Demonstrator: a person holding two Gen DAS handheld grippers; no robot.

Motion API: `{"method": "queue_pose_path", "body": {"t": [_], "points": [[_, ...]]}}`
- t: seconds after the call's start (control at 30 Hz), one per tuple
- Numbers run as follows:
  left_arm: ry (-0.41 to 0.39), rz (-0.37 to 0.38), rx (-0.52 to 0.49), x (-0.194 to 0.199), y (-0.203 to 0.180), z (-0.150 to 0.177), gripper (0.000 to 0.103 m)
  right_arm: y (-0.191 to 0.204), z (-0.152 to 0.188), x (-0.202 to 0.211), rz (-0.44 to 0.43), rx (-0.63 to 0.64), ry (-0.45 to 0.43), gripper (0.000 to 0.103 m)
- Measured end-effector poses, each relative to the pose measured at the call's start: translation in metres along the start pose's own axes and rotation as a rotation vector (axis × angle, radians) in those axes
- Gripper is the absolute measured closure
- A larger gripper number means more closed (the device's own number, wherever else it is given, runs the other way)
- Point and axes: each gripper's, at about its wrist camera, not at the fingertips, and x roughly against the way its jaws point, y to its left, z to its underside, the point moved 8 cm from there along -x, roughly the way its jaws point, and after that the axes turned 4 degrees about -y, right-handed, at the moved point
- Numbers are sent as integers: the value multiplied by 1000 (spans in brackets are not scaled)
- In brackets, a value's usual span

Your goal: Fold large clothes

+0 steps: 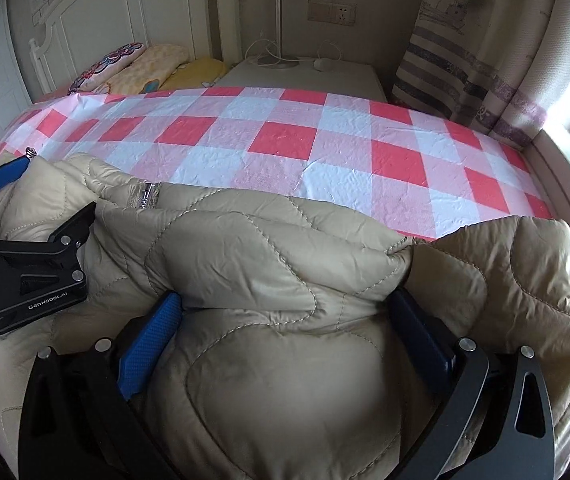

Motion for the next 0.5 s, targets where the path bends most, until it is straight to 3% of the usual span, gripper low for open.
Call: {"method": "queue_pose_path", "body": {"t": [0.13, 0.23, 0.3, 0.37, 0.4, 0.43, 0.5], "points": [[-1, -2, 5, -1, 1, 0, 2, 0, -10, 7, 34, 15, 36, 5], [4, 14, 20, -2, 3, 1, 2, 0, -39, 38, 18, -10, -99, 5], [9, 31, 38, -3, 5, 2, 2, -10, -50, 39, 73, -17, -148, 5], [12, 37, 46, -3, 6, 2, 2, -22, -39, 7, 149, 6, -56, 5], [9, 45, 53, -3, 6, 2, 2, -28, -23, -18, 107, -5, 23, 5], [14, 49, 58, -4, 7, 2, 2, -33, -20, -23, 47, -64, 33, 5], [20, 56, 60, -5, 7, 2, 2, -41, -22, -18, 22, -122, 26, 5]]}}
